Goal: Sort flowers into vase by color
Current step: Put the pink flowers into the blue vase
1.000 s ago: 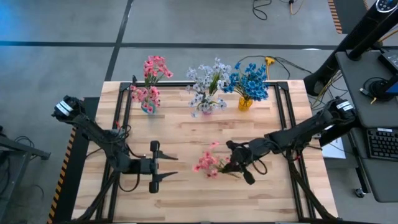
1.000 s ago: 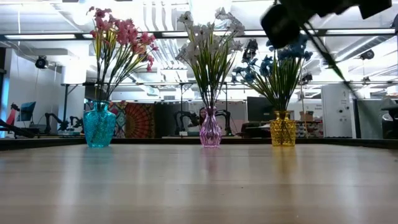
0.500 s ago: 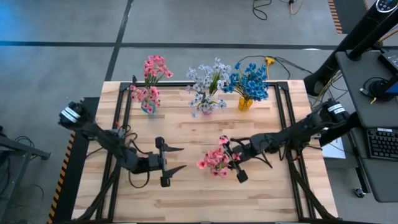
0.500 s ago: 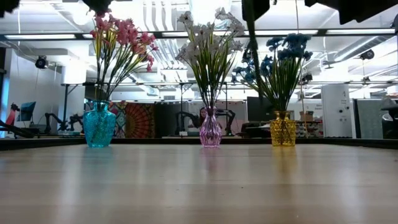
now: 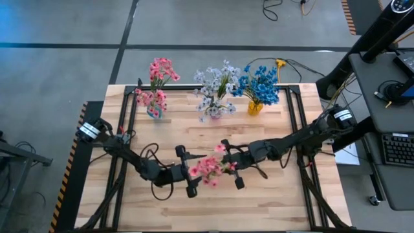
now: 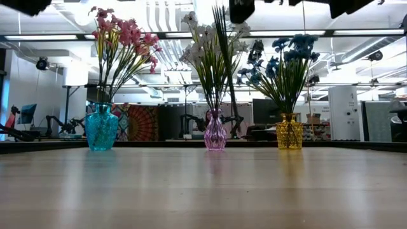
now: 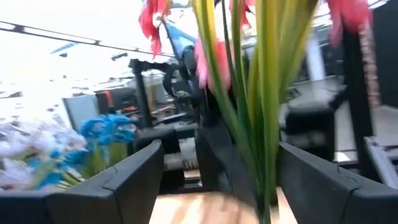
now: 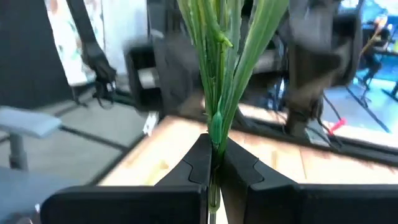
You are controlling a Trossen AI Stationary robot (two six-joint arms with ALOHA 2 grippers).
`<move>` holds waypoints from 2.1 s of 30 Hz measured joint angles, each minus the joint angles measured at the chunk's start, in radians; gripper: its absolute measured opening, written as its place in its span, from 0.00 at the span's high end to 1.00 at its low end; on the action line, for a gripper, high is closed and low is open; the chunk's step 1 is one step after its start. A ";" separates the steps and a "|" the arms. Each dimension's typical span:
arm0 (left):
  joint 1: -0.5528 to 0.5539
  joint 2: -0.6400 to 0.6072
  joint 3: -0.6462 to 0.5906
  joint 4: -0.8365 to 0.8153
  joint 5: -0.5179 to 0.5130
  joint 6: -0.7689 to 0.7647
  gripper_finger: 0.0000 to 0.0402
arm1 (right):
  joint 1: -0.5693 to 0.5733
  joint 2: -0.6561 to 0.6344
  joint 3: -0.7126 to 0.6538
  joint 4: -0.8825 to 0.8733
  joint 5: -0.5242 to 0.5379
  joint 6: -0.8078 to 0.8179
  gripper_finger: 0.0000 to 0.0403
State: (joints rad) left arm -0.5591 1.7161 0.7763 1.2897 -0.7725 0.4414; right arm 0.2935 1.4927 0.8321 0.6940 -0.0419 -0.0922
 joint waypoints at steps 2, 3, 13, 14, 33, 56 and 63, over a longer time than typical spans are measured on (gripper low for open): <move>0.000 0.002 0.025 -0.007 -0.010 0.016 0.31 | 0.000 0.008 0.007 -0.033 0.002 -0.010 0.97; 0.000 0.002 0.032 -0.009 -0.002 0.021 0.32 | 0.000 0.014 0.014 -0.033 0.002 -0.014 0.97; 0.004 0.002 0.063 -0.159 0.005 -0.041 0.38 | 0.000 0.015 0.019 -0.040 0.046 -0.022 0.97; 0.007 0.002 0.063 -0.162 0.005 -0.043 0.39 | 0.000 0.015 0.020 -0.039 0.046 -0.022 0.97; 0.034 0.002 0.063 -0.196 0.014 -0.039 0.87 | -0.002 0.016 0.026 -0.057 0.055 -0.011 0.97; 0.020 -0.033 0.063 -0.192 -0.098 -0.003 0.98 | 0.001 -0.102 0.025 -0.242 0.101 0.070 0.50; -0.026 -0.076 0.063 -0.198 -0.265 0.090 0.98 | 0.001 -0.191 0.025 -0.368 0.117 0.079 0.47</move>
State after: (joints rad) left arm -0.5849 1.6400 0.8394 1.0916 -1.0377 0.5311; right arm 0.2947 1.3013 0.8573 0.3261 0.0751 -0.0135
